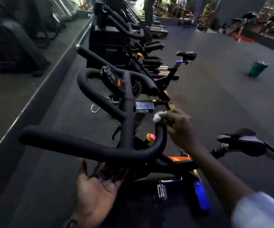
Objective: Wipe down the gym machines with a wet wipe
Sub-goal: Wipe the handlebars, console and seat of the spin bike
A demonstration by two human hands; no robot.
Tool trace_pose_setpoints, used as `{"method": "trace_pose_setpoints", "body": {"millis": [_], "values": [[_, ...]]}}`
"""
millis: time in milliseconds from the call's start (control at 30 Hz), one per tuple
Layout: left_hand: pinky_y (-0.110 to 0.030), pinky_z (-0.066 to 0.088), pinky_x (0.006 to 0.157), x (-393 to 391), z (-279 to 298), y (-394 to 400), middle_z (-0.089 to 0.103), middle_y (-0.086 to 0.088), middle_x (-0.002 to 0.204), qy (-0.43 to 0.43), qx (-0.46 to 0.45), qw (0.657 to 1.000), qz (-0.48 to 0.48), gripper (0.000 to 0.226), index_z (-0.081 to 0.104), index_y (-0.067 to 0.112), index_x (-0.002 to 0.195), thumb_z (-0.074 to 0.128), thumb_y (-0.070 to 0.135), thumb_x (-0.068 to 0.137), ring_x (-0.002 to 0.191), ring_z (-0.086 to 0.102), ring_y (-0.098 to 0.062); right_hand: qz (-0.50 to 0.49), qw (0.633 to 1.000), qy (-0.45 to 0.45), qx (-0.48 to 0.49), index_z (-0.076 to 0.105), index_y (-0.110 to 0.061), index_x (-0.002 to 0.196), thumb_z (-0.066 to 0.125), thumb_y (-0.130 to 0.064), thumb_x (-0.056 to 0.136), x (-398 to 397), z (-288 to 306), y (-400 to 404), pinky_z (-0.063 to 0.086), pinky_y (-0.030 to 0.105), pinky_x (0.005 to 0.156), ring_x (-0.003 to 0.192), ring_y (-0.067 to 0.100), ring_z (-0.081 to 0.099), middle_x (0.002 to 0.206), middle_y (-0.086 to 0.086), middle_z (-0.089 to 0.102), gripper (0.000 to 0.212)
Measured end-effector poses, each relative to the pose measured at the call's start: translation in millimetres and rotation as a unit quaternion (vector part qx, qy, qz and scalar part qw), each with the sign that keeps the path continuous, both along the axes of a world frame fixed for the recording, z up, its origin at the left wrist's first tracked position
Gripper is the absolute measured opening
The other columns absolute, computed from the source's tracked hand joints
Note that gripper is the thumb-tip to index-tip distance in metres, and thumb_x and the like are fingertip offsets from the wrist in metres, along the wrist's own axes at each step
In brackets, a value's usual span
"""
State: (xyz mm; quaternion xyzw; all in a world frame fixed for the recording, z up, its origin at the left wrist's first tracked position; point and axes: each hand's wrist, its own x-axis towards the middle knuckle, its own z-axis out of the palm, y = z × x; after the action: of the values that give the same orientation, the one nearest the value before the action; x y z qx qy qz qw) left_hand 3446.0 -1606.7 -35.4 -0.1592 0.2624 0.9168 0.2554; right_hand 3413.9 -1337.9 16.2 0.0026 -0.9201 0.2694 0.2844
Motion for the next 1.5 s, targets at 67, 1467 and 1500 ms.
{"method": "trace_pose_setpoints", "body": {"millis": [67,1467,1500], "values": [[-0.058,0.023,0.116,2,7,-4,0.026,-0.03,0.151,-0.003,0.033,0.999,-0.028,0.093,0.037,-0.012,0.138,0.015,0.069,0.096,0.142,0.024,-0.042,-0.084,0.988,-0.024,-0.125,0.075,-0.02,0.102,0.067,-0.016,0.088,-27,-9,4,0.039,0.006,0.068,0.075,0.001,0.058,0.085,-0.012,0.062,0.016],[-0.022,0.055,0.086,-34,60,-167,0.062,-0.012,0.131,0.299,-0.188,0.935,0.04,0.066,0.056,0.008,0.131,0.03,0.058,0.097,0.12,0.061,-0.017,0.111,0.346,-0.117,-0.924,0.062,-0.001,0.086,0.056,0.003,0.08,-28,-13,-341,0.054,0.021,0.057,0.063,0.015,0.064,0.076,0.01,0.062,0.01],[-0.021,0.056,0.08,-31,62,-164,0.067,-0.011,0.123,0.297,-0.186,0.936,0.033,0.063,0.061,0.008,0.126,0.025,0.052,0.1,0.111,0.066,-0.015,0.113,0.355,-0.122,-0.92,0.063,-0.001,0.086,0.059,0.003,0.08,-27,-19,-337,0.053,0.021,0.061,0.064,0.014,0.064,0.075,0.009,0.063,0.009]]}}
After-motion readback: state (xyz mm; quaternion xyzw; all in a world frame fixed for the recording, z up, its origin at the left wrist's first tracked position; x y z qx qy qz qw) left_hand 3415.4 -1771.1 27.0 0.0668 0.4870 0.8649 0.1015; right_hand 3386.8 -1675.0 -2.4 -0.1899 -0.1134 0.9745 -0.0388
